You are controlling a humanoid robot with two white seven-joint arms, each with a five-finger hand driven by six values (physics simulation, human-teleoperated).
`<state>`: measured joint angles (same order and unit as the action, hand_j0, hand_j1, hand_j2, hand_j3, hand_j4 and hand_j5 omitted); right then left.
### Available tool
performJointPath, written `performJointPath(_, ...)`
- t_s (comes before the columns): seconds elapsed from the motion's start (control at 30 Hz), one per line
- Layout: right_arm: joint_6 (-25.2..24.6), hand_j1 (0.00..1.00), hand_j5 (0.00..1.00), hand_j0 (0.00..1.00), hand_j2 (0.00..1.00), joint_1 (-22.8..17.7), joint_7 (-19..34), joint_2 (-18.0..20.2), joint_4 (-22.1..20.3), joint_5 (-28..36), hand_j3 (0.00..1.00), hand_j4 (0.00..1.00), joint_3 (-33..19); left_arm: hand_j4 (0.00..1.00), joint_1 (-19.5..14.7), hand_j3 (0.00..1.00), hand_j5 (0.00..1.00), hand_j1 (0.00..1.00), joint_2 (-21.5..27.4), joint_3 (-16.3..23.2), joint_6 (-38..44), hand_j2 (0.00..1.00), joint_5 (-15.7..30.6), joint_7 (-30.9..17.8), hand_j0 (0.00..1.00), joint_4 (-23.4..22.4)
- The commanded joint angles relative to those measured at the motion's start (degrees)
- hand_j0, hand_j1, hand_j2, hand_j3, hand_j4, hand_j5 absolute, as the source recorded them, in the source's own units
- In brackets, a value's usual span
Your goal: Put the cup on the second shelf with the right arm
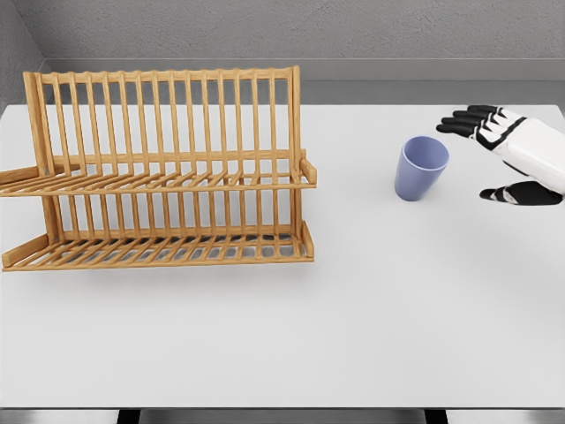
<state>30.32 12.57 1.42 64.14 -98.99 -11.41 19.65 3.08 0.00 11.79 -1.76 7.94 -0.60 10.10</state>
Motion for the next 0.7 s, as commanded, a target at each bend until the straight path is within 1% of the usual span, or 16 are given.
performJointPath(0.0, -0.18, 1.0, 1.0, 1.0, 1.0, 0.0, -0.01, 0.2, -0.06, 0.43, 1.0, 1.0, 0.04, 1.0, 0.0, 1.0, 1.0, 1.0, 0.0, -0.01, 0.0, 1.0, -0.03, 0.07, 1.0, 0.01)
performJointPath(0.1, -1.4, 1.0, 1.0, 1.0, 1.0, -0.09, -0.54, 1.34, 0.55, 1.13, 1.0, 1.0, 0.04, 1.0, 0.0, 1.0, 1.0, 1.0, 0.0, -0.01, 0.0, 1.0, -0.03, 0.07, 1.0, 0.01)
performJointPath(0.13, -5.7, 1.0, 1.0, 1.0, 1.0, -0.09, -0.54, 1.16, 1.7, 1.13, 1.0, 1.0, 0.13, 1.0, 0.0, 1.0, 1.0, 1.0, 0.0, -0.01, 0.0, 1.0, -0.03, 0.07, 1.0, 0.01)
performJointPath(0.17, -11.24, 1.0, 1.0, 1.0, 1.0, -0.09, -0.54, 0.99, 2.49, 0.69, 1.0, 1.0, 0.22, 1.0, 0.0, 1.0, 1.0, 1.0, 0.0, -0.01, 0.0, 1.0, -0.03, -0.02, 1.0, 0.01)
performJointPath(0.2, -14.32, 1.0, 1.0, 1.0, 1.0, -0.09, 0.08, 0.99, 2.49, 0.52, 1.0, 1.0, 0.66, 1.0, 0.0, 1.0, 1.0, 1.0, 0.0, -0.01, 0.0, 1.0, -0.03, -0.01, 1.0, 0.01)
performJointPath(0.23, -14.68, 1.0, 1.0, 1.0, 1.0, 0.0, 2.62, 1.16, 2.75, 0.43, 1.0, 1.0, 0.66, 1.0, 0.0, 1.0, 1.0, 1.0, 0.0, -0.01, 0.0, 1.0, 0.06, -0.02, 1.0, 0.01)
performJointPath(0.27, -14.77, 1.0, 1.0, 1.0, 1.0, 1.49, 8.58, 0.9, 2.75, 0.43, 1.0, 1.0, 0.66, 1.0, 0.0, 1.0, 1.0, 1.0, 0.0, -0.01, 0.0, 1.0, -0.03, -0.02, 1.0, 0.01)
performJointPath(0.33, -14.77, 1.0, 1.0, 1.0, 1.0, 5.8, 20.72, -0.06, 2.93, 0.51, 1.0, 1.0, 0.66, 1.0, 0.0, 1.0, 1.0, 1.0, 0.0, -0.01, 0.0, 1.0, 0.06, -0.02, 1.0, 0.01)
performJointPath(0.4, -14.68, 1.0, 1.0, 1.0, 1.0, 9.93, 28.28, -1.47, 4.33, 0.43, 1.0, 1.0, 0.83, 1.0, 0.0, 1.0, 1.0, 1.0, 0.0, -0.01, 0.0, 1.0, 0.06, -0.02, 1.0, 0.01)
performJointPath(0.43, -14.68, 1.0, 1.0, 1.0, 1.0, 11.77, 30.74, -2.17, 5.12, 0.43, 1.0, 1.0, 1.62, 1.0, 0.0, 1.0, 1.0, 1.0, 0.0, -0.01, 0.0, 1.0, -0.03, -0.01, 1.0, 0.01)
performJointPath(0.47, -14.68, 1.0, 1.0, 1.0, 1.0, 14.84, 33.55, -3.23, 6.09, 0.43, 1.0, 1.0, 4.16, 1.0, 0.0, 1.0, 1.0, 1.0, 0.0, -0.01, 0.0, 1.0, 0.06, -0.02, 1.0, 0.01)
performJointPath(0.53, -14.59, 1.0, 1.0, 1.0, 1.0, 23.28, 33.58, -6.48, 9.34, 0.34, 1.0, 1.0, 12.16, 1.0, 0.0, 1.0, 1.0, 1.0, 0.0, -0.01, 0.0, 1.0, -0.03, -0.02, 1.0, 0.01)
performJointPath(0.6, -14.68, 1.0, 1.0, 1.0, 1.0, 29.17, 33.58, -9.47, 11.8, 0.34, 1.0, 1.0, 18.93, 1.0, 0.0, 1.0, 1.0, 1.0, 0.0, -0.01, 0.0, 1.0, -0.03, -0.02, 1.0, 0.01)
performJointPath(0.67, -14.59, 1.0, 1.0, 1.0, 1.0, 33.92, 33.58, -12.11, 14.18, 0.34, 1.0, 1.0, 23.59, 1.0, 0.0, 1.0, 1.0, 1.0, 0.0, -0.01, 0.0, 1.0, -0.03, -0.02, 1.0, 0.01)
